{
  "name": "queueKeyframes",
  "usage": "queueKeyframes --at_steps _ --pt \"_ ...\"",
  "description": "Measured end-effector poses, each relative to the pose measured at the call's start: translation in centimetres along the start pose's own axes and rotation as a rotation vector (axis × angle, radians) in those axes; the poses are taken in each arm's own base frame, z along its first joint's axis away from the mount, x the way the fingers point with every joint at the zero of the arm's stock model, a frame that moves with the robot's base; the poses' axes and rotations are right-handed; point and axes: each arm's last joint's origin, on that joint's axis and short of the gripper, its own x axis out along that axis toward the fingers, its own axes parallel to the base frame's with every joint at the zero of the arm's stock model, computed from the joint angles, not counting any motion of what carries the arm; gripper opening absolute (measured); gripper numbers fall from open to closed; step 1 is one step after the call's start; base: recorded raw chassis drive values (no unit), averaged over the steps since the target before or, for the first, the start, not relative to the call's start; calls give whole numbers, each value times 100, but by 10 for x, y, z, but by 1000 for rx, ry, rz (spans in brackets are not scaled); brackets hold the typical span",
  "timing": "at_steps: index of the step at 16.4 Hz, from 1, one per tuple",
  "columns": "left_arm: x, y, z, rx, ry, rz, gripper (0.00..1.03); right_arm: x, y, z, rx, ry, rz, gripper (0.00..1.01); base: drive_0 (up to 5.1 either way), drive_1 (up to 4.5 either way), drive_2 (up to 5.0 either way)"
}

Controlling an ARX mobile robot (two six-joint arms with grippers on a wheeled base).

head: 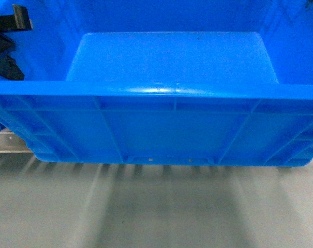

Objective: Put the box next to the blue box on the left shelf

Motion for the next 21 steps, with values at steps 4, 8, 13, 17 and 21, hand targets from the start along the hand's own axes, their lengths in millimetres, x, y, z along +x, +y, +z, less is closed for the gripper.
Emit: queueKeyframes --at_steps 4,8,13,17,21 --pt "0 0 0 0 -1 0 8 0 0 0 0 0 0 16 0 0 0" --pt "0 0 0 0 0 1 8 0 0 0 1 1 0 16 0 0 0" --pt "0 0 0 1 3 1 8 0 0 0 0 2 0 16 0 0 0" --pt "0 0 -1 1 7 2 8 0 0 -1 -2 8 -1 16 0 0 0" --pt "0 0 -1 1 5 1 8 0 0 -1 -1 6 0 16 0 0 0"
